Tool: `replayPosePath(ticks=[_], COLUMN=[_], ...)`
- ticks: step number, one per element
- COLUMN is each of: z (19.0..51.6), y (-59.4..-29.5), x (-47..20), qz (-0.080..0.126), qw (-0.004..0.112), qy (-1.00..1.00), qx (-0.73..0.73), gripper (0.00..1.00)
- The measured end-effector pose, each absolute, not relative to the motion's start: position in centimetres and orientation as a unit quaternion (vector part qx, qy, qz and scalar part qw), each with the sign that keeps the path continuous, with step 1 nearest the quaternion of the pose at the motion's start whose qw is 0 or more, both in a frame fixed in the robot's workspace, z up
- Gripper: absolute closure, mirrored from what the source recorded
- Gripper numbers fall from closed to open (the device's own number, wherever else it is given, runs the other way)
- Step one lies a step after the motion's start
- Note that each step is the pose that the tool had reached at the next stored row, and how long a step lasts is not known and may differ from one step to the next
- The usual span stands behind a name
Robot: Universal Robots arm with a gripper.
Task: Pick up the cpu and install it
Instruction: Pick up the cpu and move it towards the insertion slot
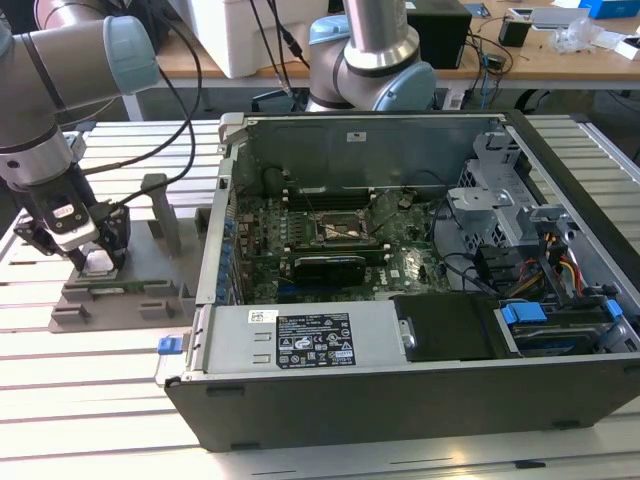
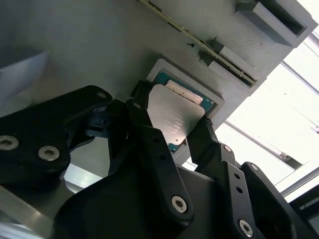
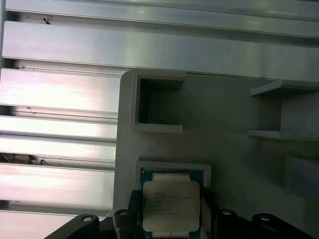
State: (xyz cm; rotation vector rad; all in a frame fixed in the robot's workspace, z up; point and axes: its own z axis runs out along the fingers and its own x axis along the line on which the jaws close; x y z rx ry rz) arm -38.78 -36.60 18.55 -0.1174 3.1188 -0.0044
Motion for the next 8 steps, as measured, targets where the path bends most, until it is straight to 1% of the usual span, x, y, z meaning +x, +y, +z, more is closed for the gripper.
replayPosePath(ticks=[1, 4, 8], z=[18.6, 21.1, 23.4], y=[-36.6, -36.6, -36.6], x=[-38.8, -38.8, -38.8], qz=[-0.001, -0.001, -0.001], qw=[0.010, 0.010, 0.010], qy=[0.999, 0.999, 0.999], qx=[-0.038, -0.038, -0.038], gripper=[0.45, 0.45, 0.45])
